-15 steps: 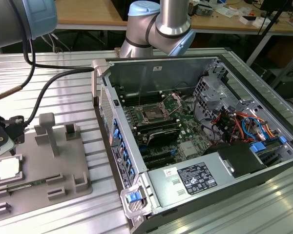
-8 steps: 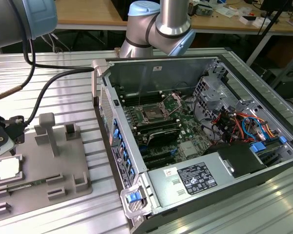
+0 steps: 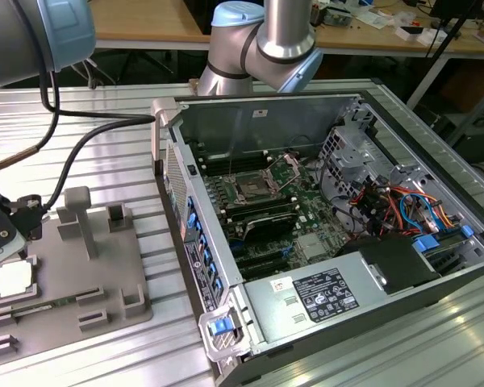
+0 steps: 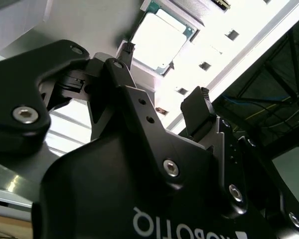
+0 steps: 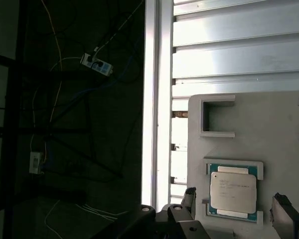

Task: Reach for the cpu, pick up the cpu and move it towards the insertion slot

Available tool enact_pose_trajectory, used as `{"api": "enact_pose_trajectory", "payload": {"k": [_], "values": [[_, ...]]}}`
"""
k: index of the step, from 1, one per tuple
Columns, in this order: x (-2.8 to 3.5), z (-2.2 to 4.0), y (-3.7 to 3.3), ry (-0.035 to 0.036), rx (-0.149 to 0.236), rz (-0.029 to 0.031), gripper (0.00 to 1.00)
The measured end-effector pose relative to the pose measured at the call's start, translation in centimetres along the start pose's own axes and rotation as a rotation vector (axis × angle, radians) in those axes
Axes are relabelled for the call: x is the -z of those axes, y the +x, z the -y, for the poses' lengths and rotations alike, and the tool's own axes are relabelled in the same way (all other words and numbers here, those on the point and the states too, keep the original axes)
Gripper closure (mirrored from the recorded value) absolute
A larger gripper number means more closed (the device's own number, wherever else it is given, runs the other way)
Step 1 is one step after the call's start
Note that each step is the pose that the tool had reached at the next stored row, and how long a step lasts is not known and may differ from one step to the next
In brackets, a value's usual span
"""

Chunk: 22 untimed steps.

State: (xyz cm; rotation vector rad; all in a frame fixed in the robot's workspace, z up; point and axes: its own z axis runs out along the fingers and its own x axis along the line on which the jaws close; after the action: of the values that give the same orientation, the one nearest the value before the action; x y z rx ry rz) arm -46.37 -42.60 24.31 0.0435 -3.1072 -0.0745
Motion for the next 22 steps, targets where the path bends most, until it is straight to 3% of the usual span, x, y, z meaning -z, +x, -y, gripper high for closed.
{"api": "enact_pose_trajectory", "payload": {"k": [11, 19, 22], "values": [[-1.71, 0.09, -0.18, 0.0, 0.0, 0.0, 0.34], [-1.76, 0.09, -0.19, -0.0022, 0.0, 0.0, 0.34], [-2.15, 0.11, -0.2, -0.0023, 0.0, 0.0, 0.34]]}}
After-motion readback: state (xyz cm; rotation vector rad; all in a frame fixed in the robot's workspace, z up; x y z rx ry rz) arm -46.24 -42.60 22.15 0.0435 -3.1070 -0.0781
